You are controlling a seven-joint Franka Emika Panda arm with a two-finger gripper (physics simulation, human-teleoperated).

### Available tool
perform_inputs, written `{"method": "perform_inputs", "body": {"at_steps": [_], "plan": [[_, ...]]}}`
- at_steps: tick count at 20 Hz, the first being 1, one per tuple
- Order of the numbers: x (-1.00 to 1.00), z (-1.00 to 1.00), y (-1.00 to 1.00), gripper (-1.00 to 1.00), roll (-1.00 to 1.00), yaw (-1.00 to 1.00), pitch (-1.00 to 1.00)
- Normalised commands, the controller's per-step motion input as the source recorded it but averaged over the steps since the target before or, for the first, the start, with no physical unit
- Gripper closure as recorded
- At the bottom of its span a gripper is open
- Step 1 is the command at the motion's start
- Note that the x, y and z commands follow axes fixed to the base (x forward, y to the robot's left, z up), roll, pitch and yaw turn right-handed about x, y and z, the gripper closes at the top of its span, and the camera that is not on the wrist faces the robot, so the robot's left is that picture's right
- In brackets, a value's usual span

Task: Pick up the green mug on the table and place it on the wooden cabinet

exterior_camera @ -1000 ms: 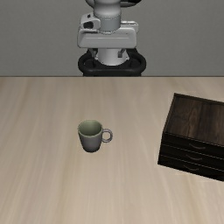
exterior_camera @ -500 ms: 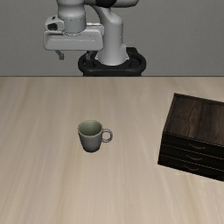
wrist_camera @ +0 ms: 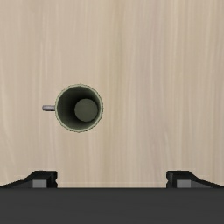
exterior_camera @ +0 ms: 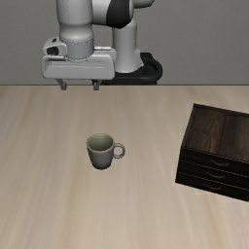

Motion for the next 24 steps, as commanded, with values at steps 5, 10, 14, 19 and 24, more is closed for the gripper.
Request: {"method": "perform_inputs", "body": {"at_steps": [5, 10, 14, 19, 24], "plan": [[0.80, 0.00, 0.20, -1.00, 0.00, 0.00, 0.00], [-0.20, -0.60, 0.20, -1.00, 0.00, 0.00, 0.00], [0.00, -1.00, 0.00, -1.00, 0.00, 0.00, 0.00], [0.00, -1.00, 0.00, -1.00, 0.00, 0.00, 0.00], [0.00, -1.00, 0.00, -1.00, 0.00, 0.00, 0.00]]}}
